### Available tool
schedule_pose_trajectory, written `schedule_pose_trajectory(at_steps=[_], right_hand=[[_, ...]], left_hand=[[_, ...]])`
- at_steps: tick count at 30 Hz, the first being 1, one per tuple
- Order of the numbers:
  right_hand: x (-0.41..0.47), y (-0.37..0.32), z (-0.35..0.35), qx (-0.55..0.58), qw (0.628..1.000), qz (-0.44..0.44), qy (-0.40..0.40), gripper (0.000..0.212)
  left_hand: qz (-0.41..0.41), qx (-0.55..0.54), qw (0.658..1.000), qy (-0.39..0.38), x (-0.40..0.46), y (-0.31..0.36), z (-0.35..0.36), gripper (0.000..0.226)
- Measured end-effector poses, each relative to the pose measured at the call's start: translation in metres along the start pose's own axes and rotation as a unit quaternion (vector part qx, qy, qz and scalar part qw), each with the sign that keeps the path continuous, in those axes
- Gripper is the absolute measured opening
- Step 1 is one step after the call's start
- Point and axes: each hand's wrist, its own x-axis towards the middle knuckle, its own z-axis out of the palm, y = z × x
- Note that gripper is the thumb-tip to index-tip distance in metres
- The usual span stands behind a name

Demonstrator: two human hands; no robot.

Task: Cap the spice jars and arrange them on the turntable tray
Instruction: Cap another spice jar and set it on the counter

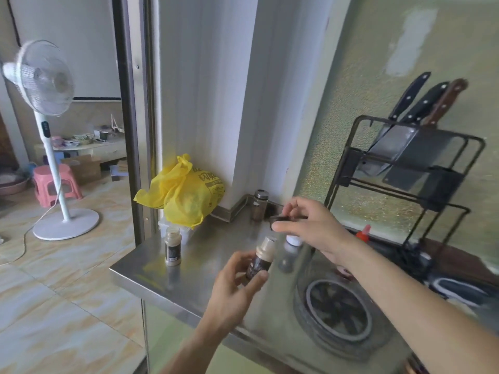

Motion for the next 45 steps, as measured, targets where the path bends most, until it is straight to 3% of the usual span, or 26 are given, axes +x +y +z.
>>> schedule_pose_trajectory(at_steps=[6, 9, 12, 14, 18, 22, 25, 29, 32, 36, 39, 41, 45], right_hand=[[-0.081, -0.024, -0.062, 0.035, 0.998, -0.049, -0.034, 0.028], [-0.110, -0.030, -0.095, 0.026, 0.997, -0.058, -0.044, 0.035], [-0.132, -0.034, -0.119, -0.017, 0.994, -0.079, -0.079, 0.042], [-0.142, -0.038, -0.133, -0.077, 0.988, -0.090, -0.103, 0.044], [-0.156, -0.045, -0.157, -0.150, 0.978, -0.088, -0.111, 0.038], [-0.157, -0.044, -0.167, -0.205, 0.973, -0.053, -0.093, 0.023], [-0.157, -0.041, -0.174, -0.233, 0.968, 0.009, -0.089, 0.033], [-0.164, -0.041, -0.189, -0.221, 0.962, 0.003, -0.159, 0.037], [-0.162, -0.033, -0.185, -0.228, 0.964, 0.016, -0.134, 0.021], [-0.163, -0.028, -0.185, -0.231, 0.963, 0.020, -0.138, 0.034], [-0.163, -0.024, -0.186, -0.224, 0.964, 0.029, -0.139, 0.028], [-0.164, -0.022, -0.185, -0.243, 0.959, 0.046, -0.142, 0.045], [-0.164, -0.022, -0.191, -0.207, 0.966, 0.036, -0.152, 0.030]], left_hand=[[-0.008, -0.182, 0.979, -0.088, -0.040, 0.056, 0.048, 0.032], [-0.083, -0.350, 0.926, -0.110, -0.058, 0.077, 0.074, 0.040], [-0.173, -0.465, 0.858, -0.131, -0.071, 0.098, 0.098, 0.031], [-0.219, -0.504, 0.822, -0.150, -0.077, 0.107, 0.112, 0.035], [-0.263, -0.522, 0.790, -0.184, -0.082, 0.115, 0.130, 0.041], [-0.260, -0.495, 0.807, -0.190, -0.084, 0.117, 0.138, 0.038], [-0.231, -0.457, 0.835, -0.203, -0.084, 0.114, 0.141, 0.034], [-0.207, -0.418, 0.859, -0.210, -0.083, 0.114, 0.145, 0.023], [-0.206, -0.405, 0.864, -0.215, -0.084, 0.111, 0.147, 0.021], [-0.211, -0.397, 0.869, -0.208, -0.083, 0.106, 0.149, 0.035], [-0.217, -0.387, 0.872, -0.207, -0.084, 0.105, 0.152, 0.044], [-0.220, -0.381, 0.873, -0.211, -0.084, 0.105, 0.153, 0.042], [-0.224, -0.378, 0.873, -0.210, -0.084, 0.105, 0.154, 0.043]])
